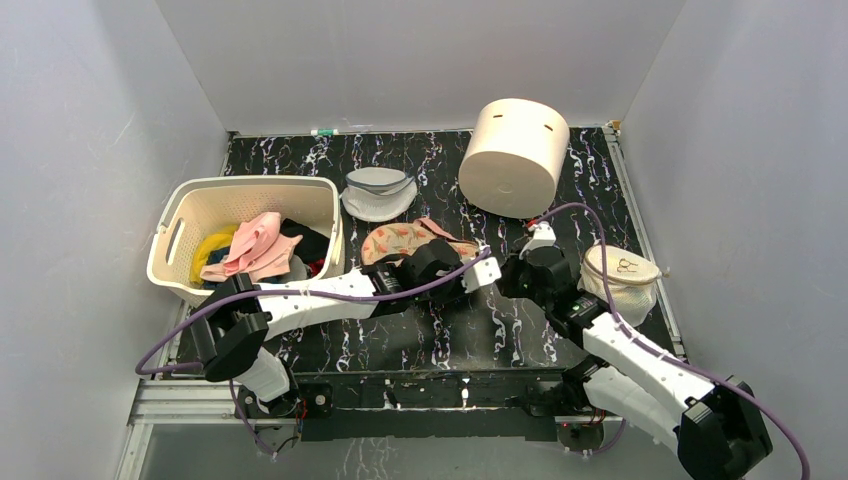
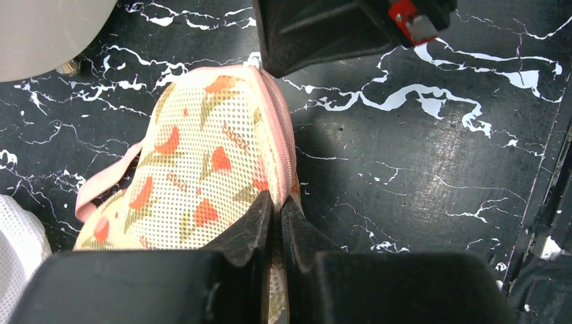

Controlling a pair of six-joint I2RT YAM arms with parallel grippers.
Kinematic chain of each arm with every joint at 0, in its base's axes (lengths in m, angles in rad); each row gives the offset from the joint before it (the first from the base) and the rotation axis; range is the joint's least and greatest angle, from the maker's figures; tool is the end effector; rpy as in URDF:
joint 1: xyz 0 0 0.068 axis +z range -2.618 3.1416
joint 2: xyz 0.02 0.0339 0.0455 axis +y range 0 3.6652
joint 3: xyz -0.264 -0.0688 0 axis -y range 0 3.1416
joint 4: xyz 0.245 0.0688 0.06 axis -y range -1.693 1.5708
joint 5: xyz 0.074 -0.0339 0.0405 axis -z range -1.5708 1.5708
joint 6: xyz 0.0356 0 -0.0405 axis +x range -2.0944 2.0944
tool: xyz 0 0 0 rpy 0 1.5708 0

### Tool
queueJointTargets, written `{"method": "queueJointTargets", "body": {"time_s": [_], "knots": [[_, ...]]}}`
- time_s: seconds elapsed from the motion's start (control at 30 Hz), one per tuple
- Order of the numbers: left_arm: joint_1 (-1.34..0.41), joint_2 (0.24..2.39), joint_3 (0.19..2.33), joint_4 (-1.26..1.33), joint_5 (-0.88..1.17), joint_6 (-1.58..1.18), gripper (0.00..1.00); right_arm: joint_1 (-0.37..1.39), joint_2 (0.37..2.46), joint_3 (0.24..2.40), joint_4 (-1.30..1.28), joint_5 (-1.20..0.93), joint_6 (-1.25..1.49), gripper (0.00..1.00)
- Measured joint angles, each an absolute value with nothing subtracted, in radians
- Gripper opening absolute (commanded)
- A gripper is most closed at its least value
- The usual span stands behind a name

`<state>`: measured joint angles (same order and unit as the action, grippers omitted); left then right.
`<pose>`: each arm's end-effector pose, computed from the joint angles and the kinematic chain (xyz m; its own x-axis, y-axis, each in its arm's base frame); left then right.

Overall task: Unzip the laundry bag and remove the bra
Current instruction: Unzip the laundry bag at the center of the board.

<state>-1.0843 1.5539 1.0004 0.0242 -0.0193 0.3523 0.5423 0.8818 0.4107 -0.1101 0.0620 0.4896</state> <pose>0.1643 -0.3092 0.2444 0.0807 0.5853 -0.8068 0.9037 0.2985 0.3070 0.1632 0.0958 0.1994 -0.6364 0.1645 -0.7536 -0.1943 0.9113 0.3630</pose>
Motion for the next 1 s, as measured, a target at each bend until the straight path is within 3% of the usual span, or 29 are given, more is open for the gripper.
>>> {"method": "queueJointTargets", "body": {"time_s": [0.37, 0.53, 0.7, 1.0], "knots": [[-1.085, 1.554, 0.997, 0.049, -0.019, 0.367, 0.0, 0.452, 0.891, 0.414, -0.132, 0.015, 0.495, 0.0], [-1.087, 1.554, 0.997, 0.044, -0.025, 0.368, 0.28, 0.435, 0.839, 0.414, -0.139, -0.053, 0.471, 0.0], [-1.088, 1.544, 0.991, 0.043, -0.042, 0.359, 0.48, 0.429, 0.78, 0.414, -0.14, -0.157, 0.444, 0.0], [-1.089, 1.533, 0.988, 0.036, -0.033, 0.336, 0.63, 0.43, 0.833, 0.414, -0.135, -0.393, 0.421, 0.0]]}}
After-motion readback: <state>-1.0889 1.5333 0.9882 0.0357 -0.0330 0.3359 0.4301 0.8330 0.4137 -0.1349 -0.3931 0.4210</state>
